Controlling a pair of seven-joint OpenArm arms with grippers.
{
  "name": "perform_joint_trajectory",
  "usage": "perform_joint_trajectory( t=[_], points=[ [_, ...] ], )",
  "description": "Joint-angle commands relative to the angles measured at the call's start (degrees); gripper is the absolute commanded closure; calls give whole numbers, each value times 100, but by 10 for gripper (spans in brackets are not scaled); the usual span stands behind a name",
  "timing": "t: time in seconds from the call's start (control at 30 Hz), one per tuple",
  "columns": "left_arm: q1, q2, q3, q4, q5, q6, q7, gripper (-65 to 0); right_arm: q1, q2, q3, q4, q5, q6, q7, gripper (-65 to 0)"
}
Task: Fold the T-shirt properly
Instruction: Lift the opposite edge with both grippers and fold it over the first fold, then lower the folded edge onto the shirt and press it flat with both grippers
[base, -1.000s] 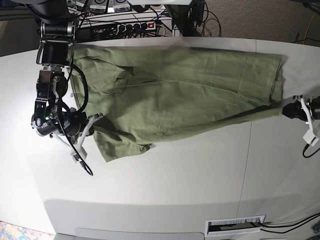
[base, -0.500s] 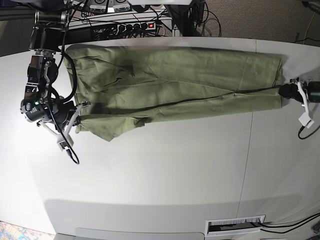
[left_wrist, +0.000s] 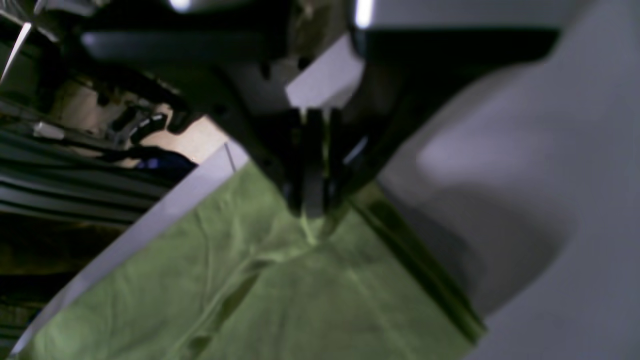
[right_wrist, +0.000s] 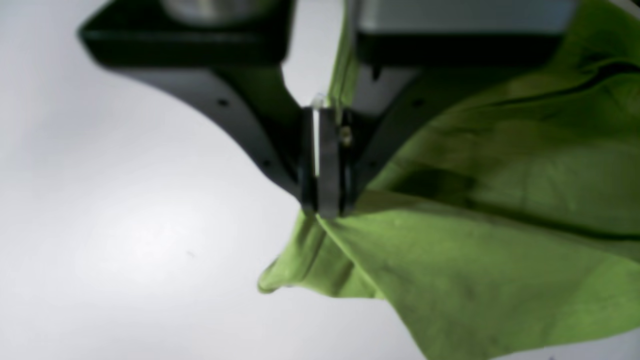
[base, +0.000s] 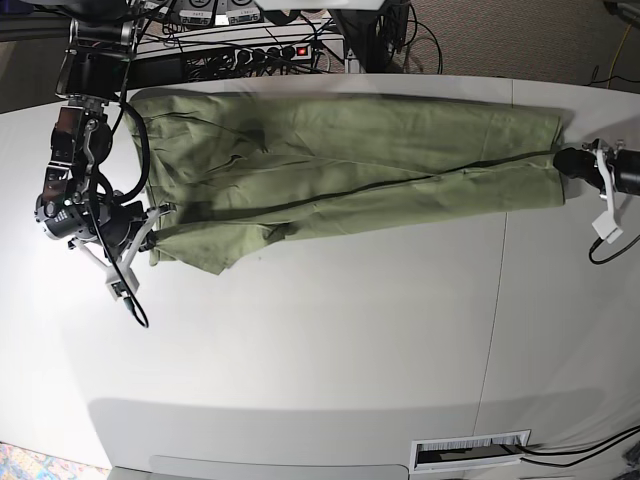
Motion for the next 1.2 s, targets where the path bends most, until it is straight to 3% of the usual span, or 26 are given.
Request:
perform_joint_trajectory(
  t=[0.0,0.23,0.8,1.0,1.1,1.17],
  points=[
    [-57,-190,-61,55,-154,16,20,0,116,98,48,101,-52,7,127,0],
    [186,-240,-61,55,-154,16,63,0,118,98,48,101,-483,-2,337,0],
    [400,-350,-59,63,-154,16,295,0,-138,98,48,98,-501,2,63,0],
    [400,-348,-59,63,-154,16,-144,0,-138,96,48,98,-496,4,44,-23],
    [398,-348,-59,63,-61,16,-407,-200,-136,98,48,101,-354,4,101,-149],
    [398,-348,-59,63,24,16,-492,-240,-136,96,48,101,-175,2,210,-204]
  ],
)
